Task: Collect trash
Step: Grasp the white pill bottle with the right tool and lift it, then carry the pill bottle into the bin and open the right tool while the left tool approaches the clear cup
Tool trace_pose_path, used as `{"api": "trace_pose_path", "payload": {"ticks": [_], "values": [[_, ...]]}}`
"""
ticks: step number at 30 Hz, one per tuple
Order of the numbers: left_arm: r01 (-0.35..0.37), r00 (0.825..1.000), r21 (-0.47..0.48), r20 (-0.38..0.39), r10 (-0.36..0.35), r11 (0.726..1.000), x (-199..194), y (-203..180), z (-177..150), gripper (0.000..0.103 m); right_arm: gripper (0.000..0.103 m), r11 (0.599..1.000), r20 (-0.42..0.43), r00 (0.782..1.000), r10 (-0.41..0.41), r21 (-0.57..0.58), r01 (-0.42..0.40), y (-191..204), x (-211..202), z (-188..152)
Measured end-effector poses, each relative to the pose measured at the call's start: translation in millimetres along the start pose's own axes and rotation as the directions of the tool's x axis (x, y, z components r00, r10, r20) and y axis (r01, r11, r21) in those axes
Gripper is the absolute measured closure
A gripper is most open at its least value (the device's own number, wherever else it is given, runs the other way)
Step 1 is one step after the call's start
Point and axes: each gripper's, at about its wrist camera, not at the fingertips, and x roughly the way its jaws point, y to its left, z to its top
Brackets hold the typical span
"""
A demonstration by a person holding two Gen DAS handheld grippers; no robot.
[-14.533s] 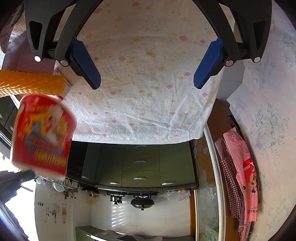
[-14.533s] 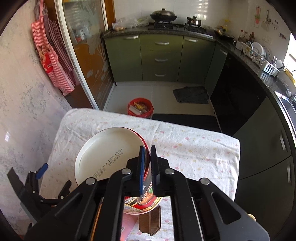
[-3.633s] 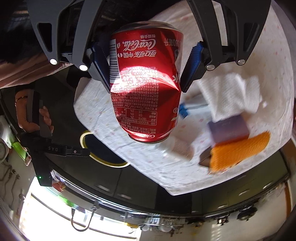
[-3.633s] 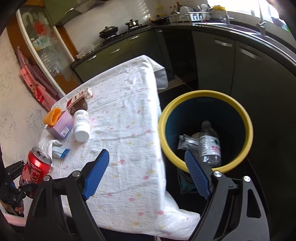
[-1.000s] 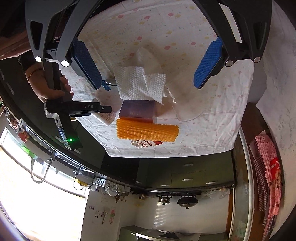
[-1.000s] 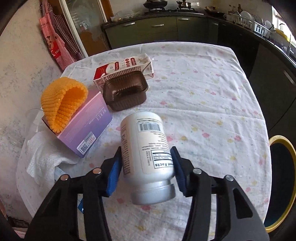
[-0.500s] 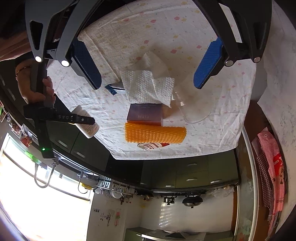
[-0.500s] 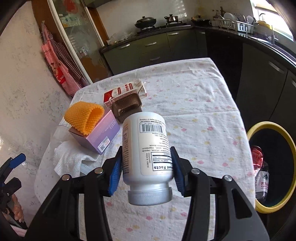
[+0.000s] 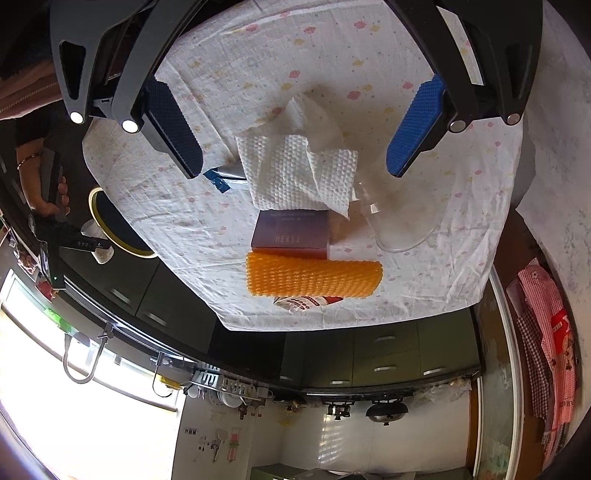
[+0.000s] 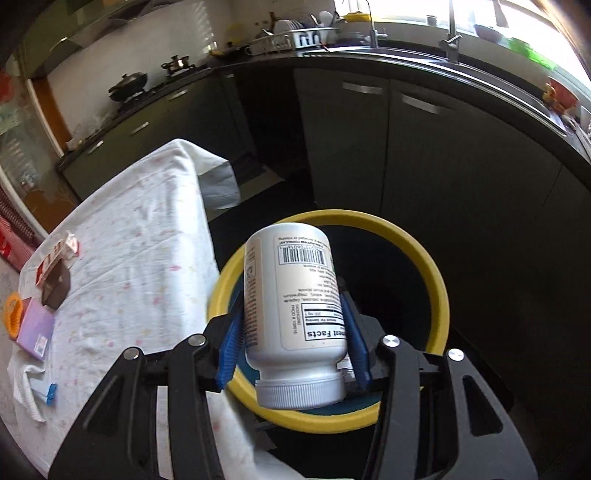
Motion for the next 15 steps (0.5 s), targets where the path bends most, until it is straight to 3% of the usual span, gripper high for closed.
{"api": "trace_pose_path", "payload": {"ticks": [2,4,6,10,15], "values": [[0.003,1.000,-0.007,-0.005,-0.003,1.000,4.5,1.1,1.1,0.005,0.053,0.998,-0.002,0.999,-0.053,0.029,0.053,-12.1,12.1,1.1],[0.003,1.000,-0.012,-0.014,-0.003,1.000,9.5,1.2,0.8,0.005,0.044,0.994,0.001,0.996,-0.094,0.061,0.094,-21.6,20.7,2.0],[0.003,1.000,-0.017,-0.017,-0.004,1.000,12.4,2.2,-0.2,0.005,0.044,0.991,0.003,0.994,-0.108,0.076,0.107,-24.5,20.5,0.0],[0.012,1.000,-0.027,-0.015,-0.012,1.000,14.4,4.5,-2.2,0.005,0.044,0.996,0.027,0.996,-0.083,0.047,0.082,-16.7,2.1,-6.9],[-0.019,1.000,-0.049,-0.007,0.019,0.999,14.0,13.0,-6.6,0.005,0.036,1.000,0.076,0.997,0.000,-0.020,0.001,7.7,-36.4,-19.8]]}}
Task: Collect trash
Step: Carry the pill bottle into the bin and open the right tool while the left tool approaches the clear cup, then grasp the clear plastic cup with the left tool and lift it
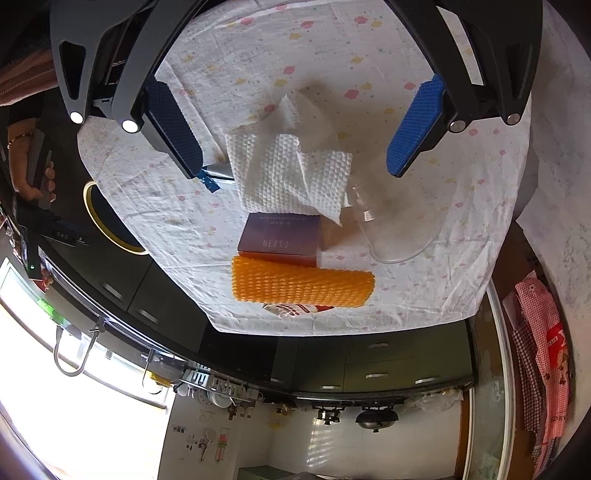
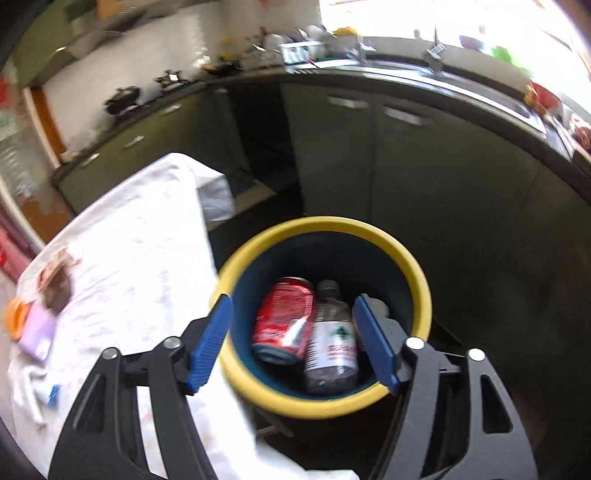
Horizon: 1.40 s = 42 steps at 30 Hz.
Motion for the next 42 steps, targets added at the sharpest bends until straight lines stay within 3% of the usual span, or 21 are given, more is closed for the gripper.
{"api": "trace_pose_path", "payload": {"ticks": [6,9,11,18,20,23,27,35,36,42], "values": [[-0.055,0.998,-0.068,-0.026,0.053,0.996,8.8,23.8,-1.3,0.005,0.035,0.994,0.033,0.997,0.076,-0.084,-0.073,28.9,-30.4,-7.0],[-0.097,0.995,-0.059,-0.031,0.096,0.993,16.3,31.2,4.1,0.005,0.034,0.990,0.038,0.994,0.105,-0.100,-0.101,37.5,-36.4,-10.0],[-0.138,0.990,-0.056,-0.035,0.136,0.989,22.2,37.6,9.5,0.005,0.034,0.986,0.028,0.991,0.127,-0.109,-0.124,43.1,-34.1,-10.3],[-0.164,0.984,-0.113,-0.082,0.155,0.980,47.9,61.4,36.3,0.005,0.034,0.981,-0.019,0.988,0.156,-0.118,-0.157,53.6,-14.8,-9.6],[-0.161,0.983,-0.162,-0.114,0.144,0.974,57.4,71.0,40.2,0.005,0.034,0.980,-0.033,0.987,0.160,-0.115,-0.163,55.9,-6.7,-10.4],[-0.098,0.982,-0.284,-0.182,0.047,0.954,77.3,89.0,40.6,0.006,0.034,0.978,-0.057,0.983,0.172,-0.113,-0.178,58.5,6.6,-12.4],[-0.109,0.975,-0.347,-0.220,0.032,0.932,94.4,100.8,37.3,0.011,0.033,0.975,-0.086,0.979,0.184,-0.110,-0.193,61.9,21.9,-13.1],[-0.145,0.966,-0.356,-0.255,0.054,0.923,115.8,112.5,41.6,0.019,0.032,0.973,-0.117,0.975,0.189,-0.112,-0.202,64.7,39.6,-12.2],[-0.147,0.964,-0.352,-0.258,0.055,0.924,118.9,113.9,42.8,0.023,0.032,0.974,-0.116,0.976,0.185,-0.112,-0.198,64.0,39.8,-11.9],[-0.165,0.964,-0.291,-0.251,0.092,0.942,118.2,112.5,46.9,0.027,0.032,0.978,-0.108,0.979,0.171,-0.097,-0.182,57.9,39.3,-10.1]]}}
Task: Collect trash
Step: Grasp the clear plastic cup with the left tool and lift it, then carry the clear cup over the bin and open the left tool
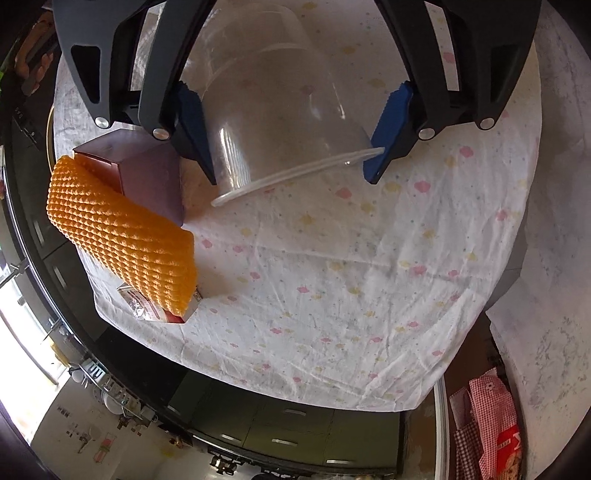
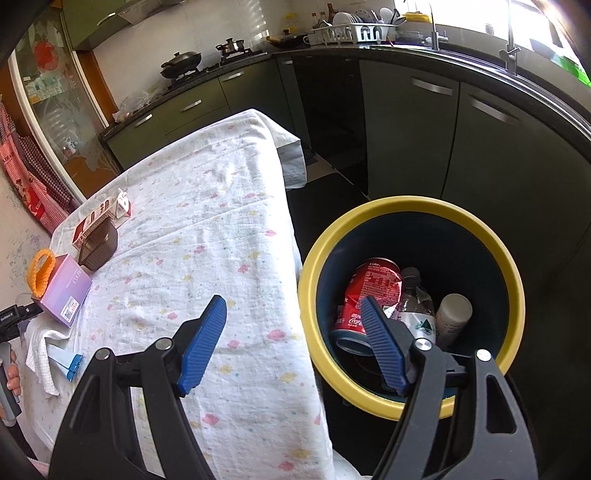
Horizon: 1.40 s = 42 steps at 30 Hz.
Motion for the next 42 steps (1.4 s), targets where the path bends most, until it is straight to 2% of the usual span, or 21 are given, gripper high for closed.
{"api": "trace_pose_path", "payload": {"ticks": [6,12,16,20,25,26,29,31,37,42], "values": [[-0.001,0.996,0.026,0.086,-0.001,1.000,-32.7,-1.2,-2.1,0.027,0.032,1.000,0.011,1.000,0.006,0.006,-0.006,-1.1,-1.2,1.7],[-0.011,0.978,0.077,0.209,-0.005,0.997,-85.8,-17.1,-5.7,0.027,0.032,1.000,0.010,1.000,0.020,0.009,-0.020,-1.4,0.9,1.8],[0.019,0.966,0.157,0.252,-0.059,0.987,-115.5,-46.3,-11.0,0.027,0.032,0.999,0.026,0.999,0.030,0.020,-0.031,-5.5,-3.3,1.2],[0.089,0.959,0.257,0.238,-0.152,0.962,-125.7,-91.5,-19.1,0.027,0.032,0.998,0.047,0.998,0.034,0.043,-0.036,-17.7,-10.9,0.3],[0.215,0.942,0.408,0.153,-0.299,0.887,-119.0,-169.7,-29.6,0.027,0.032,0.996,0.080,0.997,0.014,0.082,-0.020,-42.0,-29.6,-5.0],[0.249,0.934,0.444,0.123,-0.334,0.861,-114.4,-191.1,-31.6,0.027,0.032,0.995,0.087,0.996,0.003,0.094,-0.011,-49.2,-34.6,-6.9],[0.310,0.920,0.507,0.053,-0.388,0.804,-101.2,-238.8,-36.5,0.027,0.032,0.990,0.108,0.994,-0.032,0.137,0.017,-72.0,-50.0,-12.7],[0.351,0.907,0.555,-0.002,-0.421,0.754,-90.4,-278.3,-40.8,0.027,0.032,0.983,0.121,0.990,-0.067,0.176,0.045,-92.2,-61.6,-18.3],[0.434,0.876,0.648,-0.142,-0.460,0.626,-55.9,-380.0,-59.5,0.026,0.032,0.958,0.141,0.980,-0.141,0.268,0.099,-140.4,-84.7,-33.1],[0.463,0.862,0.699,-0.212,-0.461,0.544,-20.0,-459.8,-76.9,0.026,0.032,0.945,0.143,0.976,-0.165,0.308,0.114,-163.2,-91.9,-41.5]]}}
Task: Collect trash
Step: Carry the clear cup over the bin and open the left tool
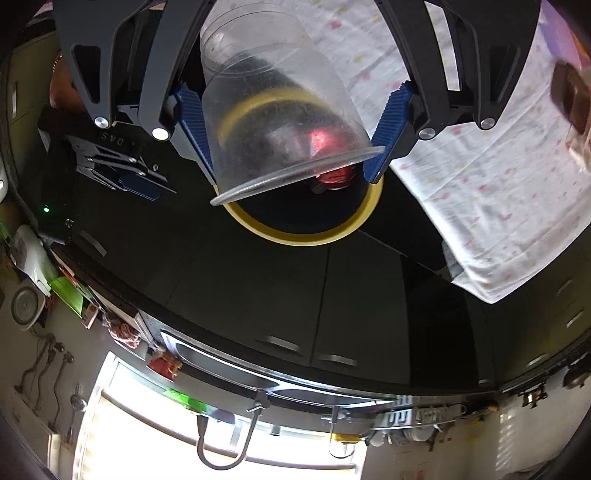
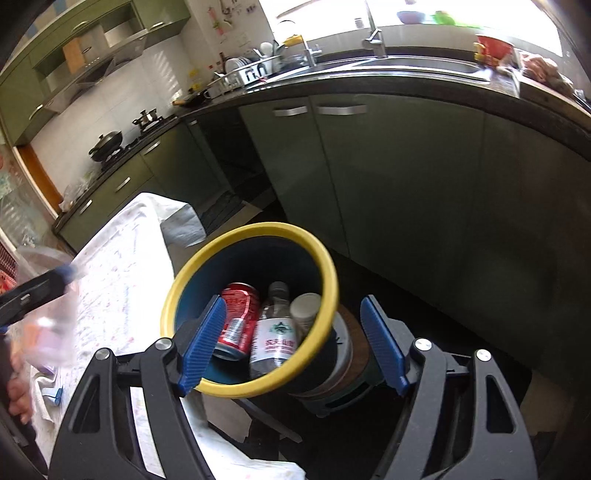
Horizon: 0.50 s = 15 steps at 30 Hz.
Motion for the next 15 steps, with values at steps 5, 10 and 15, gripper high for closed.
{"api": "trace_pose_path", "payload": {"ticks": [5,10,15], "values": [[-0.004,0.999,0.014,-0.038,0.005,1.000,65.9,-13.8,22.9,0.024,0.032,1.000,-0.009,1.000,-0.013,0.020,0.013,-14.1,0.6,-1.9],[-0.033,0.999,-0.026,-0.042,0.032,0.999,86.0,-11.4,31.7,0.017,0.031,0.999,-0.010,1.000,-0.026,0.036,0.026,-24.1,-0.6,-2.1],[-0.049,0.999,-0.038,0.019,0.049,0.998,35.4,-6.0,23.1,0.010,0.031,0.999,-0.015,1.000,-0.014,0.032,0.014,-22.9,2.1,-3.9]]}}
